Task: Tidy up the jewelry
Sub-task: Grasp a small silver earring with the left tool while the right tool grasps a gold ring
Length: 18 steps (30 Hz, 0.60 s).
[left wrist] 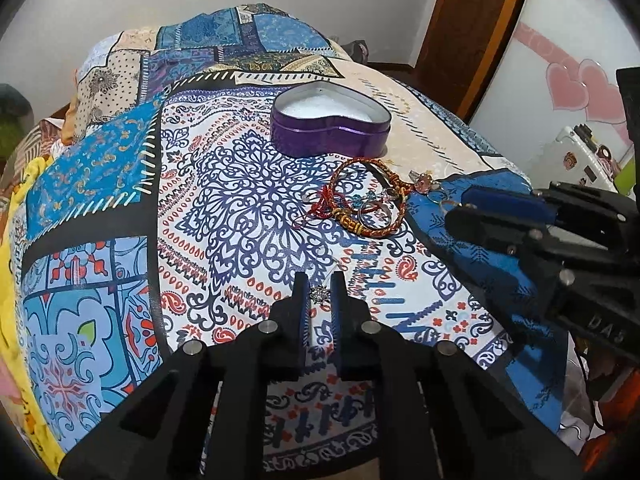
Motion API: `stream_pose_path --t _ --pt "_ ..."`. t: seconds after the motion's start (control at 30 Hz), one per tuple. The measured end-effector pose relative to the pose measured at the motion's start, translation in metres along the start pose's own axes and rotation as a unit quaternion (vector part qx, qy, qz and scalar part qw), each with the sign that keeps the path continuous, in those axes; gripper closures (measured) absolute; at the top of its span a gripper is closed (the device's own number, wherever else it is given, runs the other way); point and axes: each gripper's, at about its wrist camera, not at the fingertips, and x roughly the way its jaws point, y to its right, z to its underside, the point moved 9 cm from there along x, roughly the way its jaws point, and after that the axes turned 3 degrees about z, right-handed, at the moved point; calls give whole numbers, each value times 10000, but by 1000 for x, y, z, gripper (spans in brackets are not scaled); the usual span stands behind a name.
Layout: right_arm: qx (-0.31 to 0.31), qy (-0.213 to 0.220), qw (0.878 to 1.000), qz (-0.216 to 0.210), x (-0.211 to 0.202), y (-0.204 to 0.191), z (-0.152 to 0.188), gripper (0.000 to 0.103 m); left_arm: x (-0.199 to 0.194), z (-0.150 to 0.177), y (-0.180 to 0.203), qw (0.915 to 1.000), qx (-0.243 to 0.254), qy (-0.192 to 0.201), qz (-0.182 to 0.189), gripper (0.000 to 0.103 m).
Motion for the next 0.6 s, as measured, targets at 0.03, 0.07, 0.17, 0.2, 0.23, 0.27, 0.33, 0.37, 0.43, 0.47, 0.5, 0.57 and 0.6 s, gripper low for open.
stream_pose_path --t 0.03,0.07,0.17,0.2,0.23,0.27,0.33,0.37,0.43,0.47,0.5,0.57,0.6 --pt "3 24 10000 8 -1 1 -1 83 -1 -1 -1 10000 -10 18 -16 94" --pt "5 47 10000 19 -1 2 -3 83 -2 -2 -2 10000 -12 39 -43 94" --pt "27 116 9999 61 -4 5 -8 83 -8 -9 -5 9998 -33 152 -97 94" --pt "37 152 9998 74 -5 7 -11 83 -11 -12 -5 9997 -37 207 -110 94" --pt "42 183 9998 84 -6 8 -14 83 -15 -16 -6 9995 -37 278 -123 94" --pt "48 221 9997 100 -7 10 -16 83 -17 -19 -6 9994 -34 324 -135 94" --pt "63 302 9994 124 -10 13 -23 83 -24 -29 -6 9989 -16 453 -153 94" --pt "70 350 9993 145 -11 15 -27 83 -26 -34 -5 9986 -7 506 -165 94" --pt "85 414 9990 169 -13 19 -33 83 -32 -45 -4 9977 17 646 -194 94" --pt "98 451 9988 174 -14 20 -37 83 -34 -50 -4 9973 20 700 -201 94" --pt "108 489 9986 176 -15 21 -39 83 -36 -55 -4 9969 23 760 -209 94" --pt "122 558 9982 185 -16 24 -46 83 -40 -65 -4 9959 26 872 -223 94" --pt "115 595 9980 205 -16 25 -49 83 -42 -70 -4 9954 24 934 -224 94"
